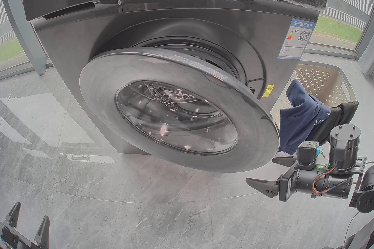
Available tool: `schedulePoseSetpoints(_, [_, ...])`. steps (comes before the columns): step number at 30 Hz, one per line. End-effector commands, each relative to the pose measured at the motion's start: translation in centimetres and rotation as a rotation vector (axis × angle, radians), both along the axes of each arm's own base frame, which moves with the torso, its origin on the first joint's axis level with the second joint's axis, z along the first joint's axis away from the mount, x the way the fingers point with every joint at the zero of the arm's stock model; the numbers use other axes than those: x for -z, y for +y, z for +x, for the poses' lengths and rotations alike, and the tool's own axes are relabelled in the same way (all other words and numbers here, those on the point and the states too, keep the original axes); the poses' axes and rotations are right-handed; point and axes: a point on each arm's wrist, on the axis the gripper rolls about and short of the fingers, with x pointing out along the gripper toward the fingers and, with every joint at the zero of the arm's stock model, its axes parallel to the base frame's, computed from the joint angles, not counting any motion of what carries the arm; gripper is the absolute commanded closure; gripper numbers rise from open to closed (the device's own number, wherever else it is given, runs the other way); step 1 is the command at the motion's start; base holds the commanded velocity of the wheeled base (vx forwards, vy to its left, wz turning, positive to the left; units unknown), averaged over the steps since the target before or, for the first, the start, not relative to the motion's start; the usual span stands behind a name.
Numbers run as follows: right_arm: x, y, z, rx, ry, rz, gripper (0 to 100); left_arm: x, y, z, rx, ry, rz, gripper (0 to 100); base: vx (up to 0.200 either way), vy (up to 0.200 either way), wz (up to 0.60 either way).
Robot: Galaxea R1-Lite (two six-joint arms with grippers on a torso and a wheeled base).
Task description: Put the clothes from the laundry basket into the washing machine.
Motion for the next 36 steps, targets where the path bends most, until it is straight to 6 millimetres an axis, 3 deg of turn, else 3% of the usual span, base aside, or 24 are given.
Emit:
schedulePoseSetpoints(1, [-0.4,-1.0,0.7,0.061,-0.018,0.007,0,0.4,0.0,0.1,0.0,0.006,-0.001,0,0.0,0.0,0.0])
schedulePoseSetpoints(7, [-0.9,-0.5,3.0,0.091,-0.031,0.012,0,0.4,0.0,0.1,0.0,0.008,-0.001,0,0.0,0.0,0.0])
schedulePoseSetpoints(12, [-0.2,0.5,3.4,0.067,-0.011,0.003,0,0.4,0.0,0.1,0.0,0.008,-0.001,0,0.0,0.0,0.0])
schedulePoseSetpoints(17, [0.1,1.5,2.2,0.01,0.006,0.002,0,0.4,0.0,0.1,-0.002,0.008,-0.001,0,0.0,0.0,0.0])
schedulePoseSetpoints(21, [0.6,1.4,0.0,-0.038,0.026,-0.009,0,0.4,0.0,0.1,0.0,0.008,-0.001,0,0.0,0.0,0.0])
schedulePoseSetpoints(29, [2.0,-0.6,-2.9,-0.047,0.073,-0.044,0,0.4,0.0,0.1,0.0,0.006,-0.001,0,0.0,0.0,0.0])
schedulePoseSetpoints(31, [2.9,-1.9,-4.0,-0.029,0.103,-0.068,0,0.4,0.0,0.1,-0.002,0.008,-0.001,0,0.0,0.0,0.0])
schedulePoseSetpoints(36, [4.2,-3.9,-4.1,0.054,0.159,-0.112,0,0.4,0.0,0.1,-0.002,0.008,-0.001,0,0.0,0.0,0.0])
